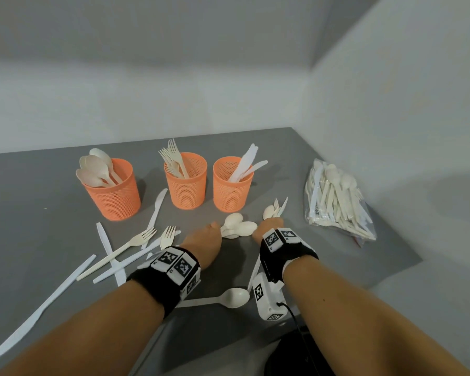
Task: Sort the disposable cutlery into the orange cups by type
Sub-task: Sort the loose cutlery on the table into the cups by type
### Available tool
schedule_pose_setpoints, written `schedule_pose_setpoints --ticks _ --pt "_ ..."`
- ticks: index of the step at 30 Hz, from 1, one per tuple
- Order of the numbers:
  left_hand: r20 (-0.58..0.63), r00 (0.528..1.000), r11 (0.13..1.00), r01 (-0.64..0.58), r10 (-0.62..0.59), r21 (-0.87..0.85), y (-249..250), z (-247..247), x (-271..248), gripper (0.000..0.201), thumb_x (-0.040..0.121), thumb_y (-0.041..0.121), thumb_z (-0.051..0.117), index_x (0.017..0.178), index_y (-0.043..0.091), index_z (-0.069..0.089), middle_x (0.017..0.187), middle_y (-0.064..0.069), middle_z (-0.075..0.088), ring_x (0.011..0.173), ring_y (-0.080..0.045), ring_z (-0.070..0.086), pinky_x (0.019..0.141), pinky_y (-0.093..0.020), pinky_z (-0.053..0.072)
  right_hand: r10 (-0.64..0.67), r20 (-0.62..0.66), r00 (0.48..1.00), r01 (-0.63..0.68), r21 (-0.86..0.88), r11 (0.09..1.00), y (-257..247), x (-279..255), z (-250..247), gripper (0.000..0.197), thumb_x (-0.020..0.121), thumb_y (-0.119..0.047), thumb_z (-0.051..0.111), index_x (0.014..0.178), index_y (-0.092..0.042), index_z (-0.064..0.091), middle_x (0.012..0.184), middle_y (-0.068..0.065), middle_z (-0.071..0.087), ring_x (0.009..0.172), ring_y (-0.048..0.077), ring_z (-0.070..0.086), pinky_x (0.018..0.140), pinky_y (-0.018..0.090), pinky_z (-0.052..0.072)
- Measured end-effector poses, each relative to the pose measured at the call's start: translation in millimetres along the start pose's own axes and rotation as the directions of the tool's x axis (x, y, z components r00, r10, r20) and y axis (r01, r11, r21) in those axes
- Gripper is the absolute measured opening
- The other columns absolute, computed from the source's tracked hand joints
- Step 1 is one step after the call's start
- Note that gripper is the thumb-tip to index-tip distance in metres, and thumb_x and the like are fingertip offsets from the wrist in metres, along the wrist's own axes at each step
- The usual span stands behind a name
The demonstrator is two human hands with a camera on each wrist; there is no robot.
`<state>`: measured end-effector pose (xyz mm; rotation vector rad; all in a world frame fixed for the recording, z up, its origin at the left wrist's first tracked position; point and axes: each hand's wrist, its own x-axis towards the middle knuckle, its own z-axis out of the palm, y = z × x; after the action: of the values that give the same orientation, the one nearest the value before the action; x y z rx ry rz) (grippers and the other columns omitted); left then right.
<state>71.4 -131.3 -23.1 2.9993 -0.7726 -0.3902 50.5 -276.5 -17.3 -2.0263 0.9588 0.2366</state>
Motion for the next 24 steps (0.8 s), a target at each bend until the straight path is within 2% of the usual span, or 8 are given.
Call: schedule_pose_setpoints --ticks 2,5,7,11,13,15,18,24 --pt "-0.020 1.000 1.000 -0.017 0.017 0.002 -6 -7 -6 0.024 0.096 0.006 0.031 0.118 0.002 0.042 0.122 -0.018 0.055 0.111 -0.034 0.055 0.089 -0.038 0.042 0.040 -0.025 0.999 -0.038 0.086 0.996 -2 5 -5 0.042 0.094 -0.012 0.046 0.135 -0.007 0.043 0.137 0.018 0.048 0.125 0.030 0.049 0.052 -0.002 0.040" --pt "-0.053 0.999 0.993 -0.010 0.004 -0.114 -17 -19 -14 0.021 0.096 0.015 0.038 0.111 0.003 0.047 0.114 -0.016 0.060 0.103 -0.033 0.058 0.084 -0.039 0.044 -0.046 -0.011 0.999 0.046 -0.034 0.998 2 5 -16 0.039 0.096 -0.015 0.044 0.134 -0.005 0.045 0.138 0.019 0.048 0.123 0.029 0.050 0.086 0.017 0.047" --pt "-0.128 0.991 0.930 -0.009 -0.041 -0.366 -23 -28 -20 0.019 0.095 0.024 0.044 0.102 0.009 0.054 0.098 -0.012 0.063 0.092 -0.030 0.060 0.077 -0.038 0.046 -0.020 -0.087 0.996 0.049 0.340 0.939 2 4 -21 0.035 0.094 -0.006 0.042 0.126 0.006 0.047 0.115 0.024 0.056 0.096 0.030 0.056 0.063 0.014 0.052" --pt "-0.259 0.963 0.452 -0.196 -0.081 -0.870 -17 -53 -41 0.023 0.094 0.024 0.050 0.072 0.027 0.047 0.056 0.015 0.048 0.055 -0.004 0.044 0.054 -0.019 0.035 -0.176 -0.334 0.926 0.328 0.480 0.814 -8 -23 -20 0.023 0.090 -0.005 0.038 0.113 -0.002 0.040 0.094 0.022 0.053 0.079 0.031 0.055 0.072 0.038 0.050" --pt "-0.233 0.970 0.226 -0.213 -0.065 -0.950 -11 -65 -48 0.024 0.093 0.024 0.053 0.070 0.025 0.048 0.043 0.015 0.042 0.047 -0.005 0.036 0.048 -0.015 0.033 -0.356 -0.355 0.864 0.500 0.523 0.690 -28 -52 -13 0.024 0.092 -0.006 0.039 0.115 -0.007 0.038 0.097 0.015 0.058 0.084 0.026 0.059 0.078 0.031 0.052" --pt "-0.238 0.971 0.118 -0.237 0.004 -0.964 -11 -74 -50 0.012 0.091 0.022 0.055 0.080 0.018 0.054 0.048 0.015 0.050 0.043 -0.003 0.043 0.044 -0.013 0.035 -0.485 -0.292 0.824 0.555 0.585 0.591 -50 -77 -2 0.034 0.093 -0.009 0.041 0.126 -0.008 0.036 0.107 0.007 0.058 0.095 0.015 0.060 0.083 0.018 0.051" --pt "-0.199 0.976 0.010 -0.200 0.086 -0.980 -27 -81 -50 0.013 0.090 0.013 0.057 0.102 0.007 0.056 0.059 0.008 0.052 0.043 -0.001 0.042 0.043 -0.014 0.032 -0.524 -0.100 0.846 0.397 0.773 0.494 -79 -97 10 0.048 0.091 -0.014 0.044 0.138 -0.016 0.033 0.127 0.016 0.056 0.113 0.027 0.059 0.092 0.041 0.053" --pt "-0.169 0.984 -0.023 -0.170 -0.051 -0.985 -75 -84 -62 0.010 0.092 0.011 0.053 0.087 0.011 0.062 0.065 -0.003 0.056 0.056 -0.012 0.047 0.048 -0.020 0.040 -0.613 0.012 0.790 0.349 0.813 0.465 -88 -110 29 0.014 0.096 -0.011 0.043 0.110 -0.011 0.048 0.067 -0.003 0.057 0.060 0.006 0.057 0.054 0.021 0.049"
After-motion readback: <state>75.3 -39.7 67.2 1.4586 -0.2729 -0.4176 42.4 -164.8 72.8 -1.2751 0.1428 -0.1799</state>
